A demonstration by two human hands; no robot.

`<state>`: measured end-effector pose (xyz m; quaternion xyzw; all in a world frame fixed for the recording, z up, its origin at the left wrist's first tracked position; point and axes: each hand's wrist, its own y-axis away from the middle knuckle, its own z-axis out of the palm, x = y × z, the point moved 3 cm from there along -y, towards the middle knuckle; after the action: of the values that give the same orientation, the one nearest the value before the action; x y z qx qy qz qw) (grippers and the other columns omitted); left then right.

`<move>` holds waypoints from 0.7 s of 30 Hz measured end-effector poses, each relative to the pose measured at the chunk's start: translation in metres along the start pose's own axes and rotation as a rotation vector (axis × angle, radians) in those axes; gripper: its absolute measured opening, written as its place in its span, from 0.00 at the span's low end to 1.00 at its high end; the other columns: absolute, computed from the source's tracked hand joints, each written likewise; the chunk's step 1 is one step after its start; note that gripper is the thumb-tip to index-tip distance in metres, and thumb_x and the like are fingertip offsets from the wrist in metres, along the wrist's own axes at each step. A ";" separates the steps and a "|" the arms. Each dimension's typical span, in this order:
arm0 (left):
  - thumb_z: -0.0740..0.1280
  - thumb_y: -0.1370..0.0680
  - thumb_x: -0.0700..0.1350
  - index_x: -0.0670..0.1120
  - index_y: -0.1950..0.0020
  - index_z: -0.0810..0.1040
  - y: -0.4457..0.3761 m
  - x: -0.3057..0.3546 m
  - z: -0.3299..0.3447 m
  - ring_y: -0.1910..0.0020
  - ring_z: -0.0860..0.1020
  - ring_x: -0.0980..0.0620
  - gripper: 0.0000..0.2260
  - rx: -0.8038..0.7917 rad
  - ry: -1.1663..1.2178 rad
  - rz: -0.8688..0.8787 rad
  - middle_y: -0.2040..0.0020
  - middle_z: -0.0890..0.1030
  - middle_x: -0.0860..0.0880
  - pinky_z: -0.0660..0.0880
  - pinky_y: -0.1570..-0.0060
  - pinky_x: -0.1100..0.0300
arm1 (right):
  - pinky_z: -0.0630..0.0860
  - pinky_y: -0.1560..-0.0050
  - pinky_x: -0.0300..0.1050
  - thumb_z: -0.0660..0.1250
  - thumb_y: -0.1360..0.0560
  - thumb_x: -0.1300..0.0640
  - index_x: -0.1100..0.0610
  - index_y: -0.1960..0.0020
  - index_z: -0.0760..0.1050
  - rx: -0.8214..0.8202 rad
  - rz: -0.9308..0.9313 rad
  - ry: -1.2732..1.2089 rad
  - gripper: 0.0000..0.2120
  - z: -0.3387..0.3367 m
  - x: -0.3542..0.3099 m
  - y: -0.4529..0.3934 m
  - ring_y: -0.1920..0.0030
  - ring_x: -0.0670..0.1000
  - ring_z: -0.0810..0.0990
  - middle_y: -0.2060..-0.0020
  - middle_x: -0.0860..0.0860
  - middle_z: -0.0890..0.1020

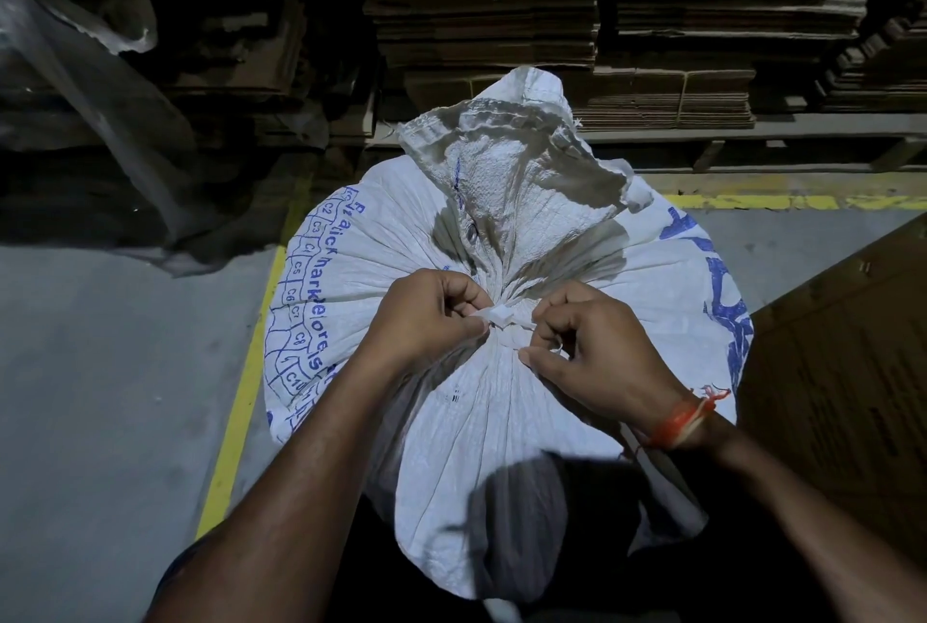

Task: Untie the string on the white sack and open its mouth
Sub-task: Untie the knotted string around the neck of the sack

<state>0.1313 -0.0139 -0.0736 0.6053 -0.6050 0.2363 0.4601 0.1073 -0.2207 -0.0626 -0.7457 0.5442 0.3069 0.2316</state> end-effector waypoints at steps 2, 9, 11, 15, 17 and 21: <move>0.74 0.31 0.42 0.51 0.57 0.88 0.000 0.000 0.000 0.67 0.79 0.57 0.06 -0.001 0.009 0.002 0.66 0.85 0.55 0.77 0.58 0.58 | 0.66 0.63 0.28 0.80 0.33 0.57 0.52 0.68 0.81 -0.035 -0.003 -0.003 0.09 -0.002 0.000 0.000 0.62 0.39 0.77 0.57 0.46 0.80; 0.72 0.31 0.41 0.48 0.56 0.88 0.001 0.002 0.001 0.68 0.80 0.55 0.07 -0.009 0.047 -0.017 0.66 0.84 0.52 0.77 0.60 0.58 | 0.76 0.61 0.46 0.70 0.27 0.38 0.60 0.69 0.80 -0.020 0.030 -0.099 0.26 -0.007 -0.006 0.003 0.64 0.48 0.81 0.66 0.51 0.82; 0.73 0.31 0.41 0.49 0.56 0.88 0.000 0.002 0.001 0.67 0.80 0.55 0.06 -0.007 0.037 -0.014 0.66 0.85 0.52 0.77 0.59 0.57 | 0.75 0.62 0.48 0.69 0.26 0.36 0.61 0.69 0.79 0.030 0.091 -0.020 0.29 -0.004 -0.006 -0.002 0.67 0.49 0.80 0.72 0.53 0.81; 0.73 0.32 0.45 0.49 0.56 0.88 0.000 0.002 0.000 0.68 0.78 0.58 0.07 -0.002 0.015 -0.010 0.67 0.83 0.55 0.76 0.59 0.59 | 0.73 0.65 0.43 0.81 0.32 0.48 0.55 0.67 0.76 0.056 0.172 0.021 0.17 0.001 -0.004 -0.008 0.72 0.44 0.75 0.75 0.47 0.78; 0.73 0.32 0.44 0.49 0.55 0.88 0.000 0.002 0.000 0.68 0.78 0.57 0.07 -0.010 0.029 -0.018 0.67 0.83 0.55 0.77 0.59 0.58 | 0.73 0.66 0.37 0.81 0.32 0.53 0.54 0.63 0.77 0.027 0.185 -0.067 0.12 0.000 -0.001 -0.008 0.72 0.42 0.75 0.73 0.46 0.79; 0.73 0.32 0.45 0.49 0.56 0.88 0.000 0.003 0.000 0.67 0.78 0.58 0.07 -0.013 0.023 -0.012 0.67 0.84 0.55 0.76 0.59 0.59 | 0.70 0.66 0.30 0.79 0.30 0.57 0.53 0.60 0.83 -0.007 0.173 -0.076 0.05 -0.004 0.003 -0.010 0.70 0.40 0.76 0.72 0.44 0.80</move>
<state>0.1315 -0.0154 -0.0716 0.6032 -0.5976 0.2365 0.4723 0.1179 -0.2226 -0.0622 -0.6845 0.5963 0.3558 0.2221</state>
